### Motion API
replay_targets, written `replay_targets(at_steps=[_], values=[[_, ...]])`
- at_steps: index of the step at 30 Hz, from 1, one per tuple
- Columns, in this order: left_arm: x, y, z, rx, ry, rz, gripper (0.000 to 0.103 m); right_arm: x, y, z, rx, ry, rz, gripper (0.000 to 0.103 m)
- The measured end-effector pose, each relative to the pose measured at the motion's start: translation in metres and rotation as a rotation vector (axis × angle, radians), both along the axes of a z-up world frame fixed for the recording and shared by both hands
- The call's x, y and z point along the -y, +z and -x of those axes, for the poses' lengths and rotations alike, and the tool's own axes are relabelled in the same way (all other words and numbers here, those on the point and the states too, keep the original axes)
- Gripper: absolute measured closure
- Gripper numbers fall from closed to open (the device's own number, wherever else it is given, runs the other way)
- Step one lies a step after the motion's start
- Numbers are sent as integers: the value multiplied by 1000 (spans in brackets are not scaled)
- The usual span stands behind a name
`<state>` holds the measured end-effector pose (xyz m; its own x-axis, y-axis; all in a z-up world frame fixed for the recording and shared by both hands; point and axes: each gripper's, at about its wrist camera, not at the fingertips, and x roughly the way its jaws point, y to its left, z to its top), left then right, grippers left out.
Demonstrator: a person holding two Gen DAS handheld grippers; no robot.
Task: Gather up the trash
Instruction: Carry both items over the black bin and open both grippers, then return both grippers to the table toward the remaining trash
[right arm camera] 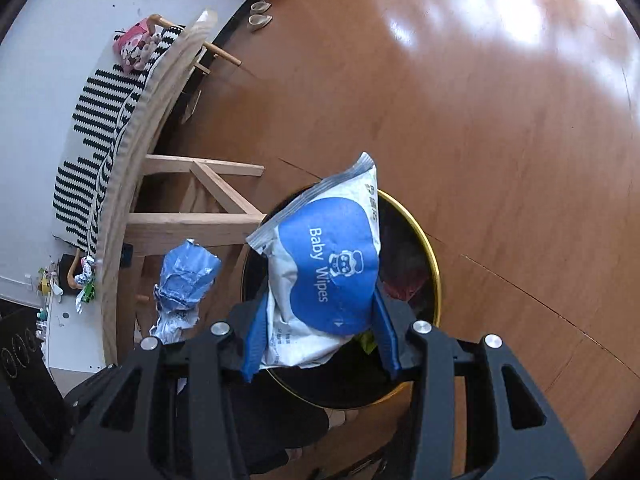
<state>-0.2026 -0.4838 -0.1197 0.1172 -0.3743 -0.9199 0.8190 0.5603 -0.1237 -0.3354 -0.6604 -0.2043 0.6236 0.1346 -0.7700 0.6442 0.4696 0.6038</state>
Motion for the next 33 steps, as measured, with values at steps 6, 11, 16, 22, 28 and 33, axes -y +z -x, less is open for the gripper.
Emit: replay_targets(at_steps=[6, 11, 16, 22, 28, 33], values=[[-11, -6, -8, -48, 31, 7, 84, -14, 13, -14, -9, 28, 41, 57], [-18, -5, -12, -53, 23, 35, 75, -8, 12, -24, 3, 6, 2, 22], [-26, 14, -5, -24, 22, 103, 7, 11, 28, -18, -47, -39, 52, 9], [-49, 65, -4, 147, 8, 192, 7, 6, 66, -18, -104, -129, 303, 7], [-134, 119, -54, 159, 229, 281, 6, -19, 124, -58, -27, -142, 485, 7], [-258, 154, -120, 299, 550, 219, 6, -73, 187, -147, 168, 22, 469, 7]])
